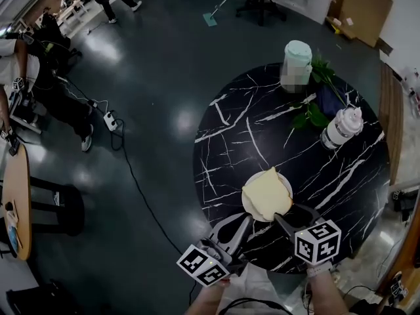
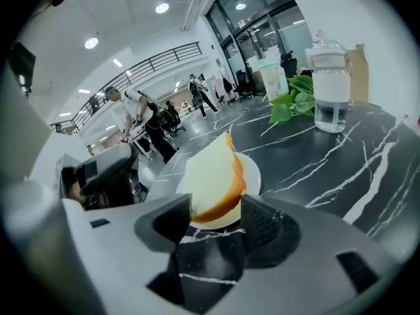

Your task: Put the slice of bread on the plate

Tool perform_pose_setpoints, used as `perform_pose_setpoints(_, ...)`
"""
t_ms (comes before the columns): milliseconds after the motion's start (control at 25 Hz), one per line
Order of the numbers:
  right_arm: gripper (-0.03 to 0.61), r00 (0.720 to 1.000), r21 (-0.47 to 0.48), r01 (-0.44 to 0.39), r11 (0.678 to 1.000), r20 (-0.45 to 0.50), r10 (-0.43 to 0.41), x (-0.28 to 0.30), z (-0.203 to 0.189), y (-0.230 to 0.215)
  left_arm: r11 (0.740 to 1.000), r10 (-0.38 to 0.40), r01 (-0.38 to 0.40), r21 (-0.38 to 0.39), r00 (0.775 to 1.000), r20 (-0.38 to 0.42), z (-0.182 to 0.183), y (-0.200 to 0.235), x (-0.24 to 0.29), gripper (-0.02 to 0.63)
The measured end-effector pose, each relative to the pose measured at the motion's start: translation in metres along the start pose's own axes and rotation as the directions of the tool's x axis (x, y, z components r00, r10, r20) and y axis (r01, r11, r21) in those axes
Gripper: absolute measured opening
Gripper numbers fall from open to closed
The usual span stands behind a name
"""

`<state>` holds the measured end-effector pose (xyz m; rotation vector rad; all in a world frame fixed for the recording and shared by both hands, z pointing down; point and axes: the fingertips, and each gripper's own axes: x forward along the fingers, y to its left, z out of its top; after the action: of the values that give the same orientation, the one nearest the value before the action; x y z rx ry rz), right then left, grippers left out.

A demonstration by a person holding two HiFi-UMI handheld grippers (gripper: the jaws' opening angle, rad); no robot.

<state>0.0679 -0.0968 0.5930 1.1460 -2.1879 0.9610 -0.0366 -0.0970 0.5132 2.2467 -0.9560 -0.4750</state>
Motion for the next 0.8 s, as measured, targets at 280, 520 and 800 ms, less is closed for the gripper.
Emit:
perform_pose_setpoints(280,0.227,0.999,-0.119,0.048,0.992,-0.018,-0.05,-0.0039,0.0007,-0.0024,1.0,-0.008,0.008,-0.007,1.0,0.0,-0.0006,-0.0011,0.0014,0.008)
perform_pose_setpoints(520,0.278,0.998,-0.161,0.039,0.986,-0.045,-0.047,-0.0004,-0.0037,0.0009,1.0,-0.013,0.013,-0.018,1.0,-0.005,-0.0039,-0.0015,0.002,0.008)
perform_pose_setpoints(800,0.278,0.996,-0.201,0.049,0.978,-0.059,-0.062,-0.0095,-0.0025,0.0016,1.0,-0.014,0.014,-0.023,1.0,-0.009,-0.0047,-0.0005,0.0031,0.008)
